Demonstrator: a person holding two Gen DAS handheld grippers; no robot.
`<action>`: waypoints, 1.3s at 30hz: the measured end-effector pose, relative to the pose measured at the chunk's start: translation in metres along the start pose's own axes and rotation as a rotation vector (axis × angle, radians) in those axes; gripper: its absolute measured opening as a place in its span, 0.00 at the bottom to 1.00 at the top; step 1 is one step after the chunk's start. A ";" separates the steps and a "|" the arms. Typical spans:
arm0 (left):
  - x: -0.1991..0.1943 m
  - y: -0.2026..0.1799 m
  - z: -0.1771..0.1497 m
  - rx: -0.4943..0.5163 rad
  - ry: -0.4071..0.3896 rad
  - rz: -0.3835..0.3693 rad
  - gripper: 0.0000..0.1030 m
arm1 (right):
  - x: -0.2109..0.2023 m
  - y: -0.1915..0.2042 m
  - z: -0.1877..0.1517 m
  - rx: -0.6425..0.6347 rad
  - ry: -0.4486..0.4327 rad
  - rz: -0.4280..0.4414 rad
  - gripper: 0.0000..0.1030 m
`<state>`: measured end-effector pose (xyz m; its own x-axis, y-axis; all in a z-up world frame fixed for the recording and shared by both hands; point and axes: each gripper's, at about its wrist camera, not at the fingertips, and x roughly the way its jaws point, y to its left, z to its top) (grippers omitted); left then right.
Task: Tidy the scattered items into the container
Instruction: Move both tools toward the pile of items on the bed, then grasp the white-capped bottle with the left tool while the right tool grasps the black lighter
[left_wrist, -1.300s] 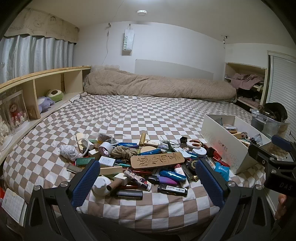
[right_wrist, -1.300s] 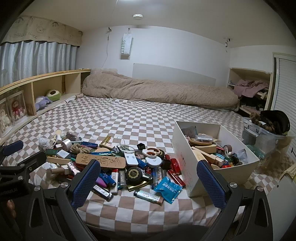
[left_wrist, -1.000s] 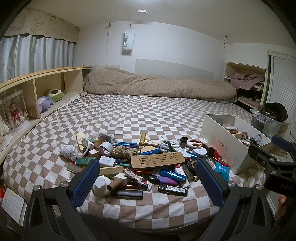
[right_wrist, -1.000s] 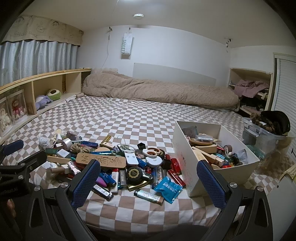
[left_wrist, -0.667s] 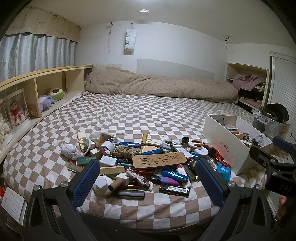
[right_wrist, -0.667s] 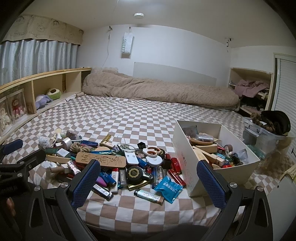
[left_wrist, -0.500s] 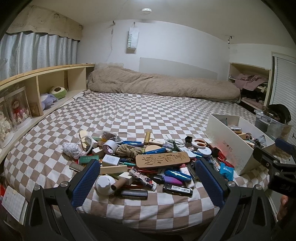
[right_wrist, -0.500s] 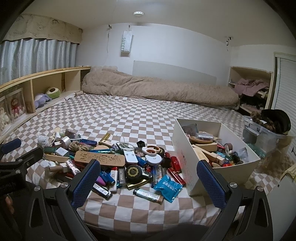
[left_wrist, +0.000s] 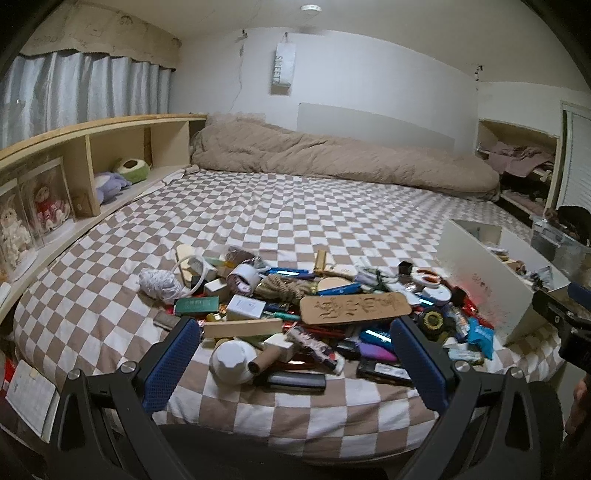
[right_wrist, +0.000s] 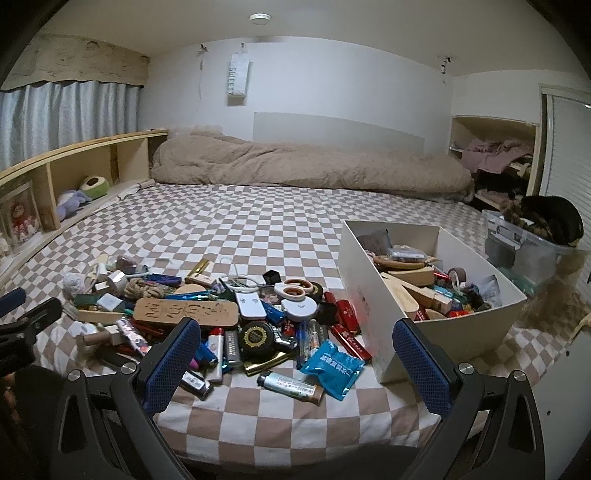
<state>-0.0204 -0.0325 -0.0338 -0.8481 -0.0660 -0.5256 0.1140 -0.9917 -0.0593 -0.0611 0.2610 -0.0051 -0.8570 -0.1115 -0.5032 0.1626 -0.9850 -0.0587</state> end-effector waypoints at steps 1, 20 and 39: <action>0.002 0.000 -0.002 0.004 0.002 0.011 1.00 | 0.002 0.000 -0.002 0.002 0.004 0.001 1.00; 0.038 0.039 -0.027 -0.117 0.135 -0.033 1.00 | 0.050 0.014 -0.036 0.041 0.075 0.071 1.00; 0.088 0.047 -0.041 -0.125 0.375 0.069 1.00 | 0.095 0.000 -0.067 0.216 0.204 0.152 1.00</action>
<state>-0.0682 -0.0805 -0.1175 -0.5913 -0.0645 -0.8038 0.2461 -0.9637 -0.1037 -0.1102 0.2596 -0.1105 -0.7113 -0.2524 -0.6560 0.1554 -0.9667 0.2035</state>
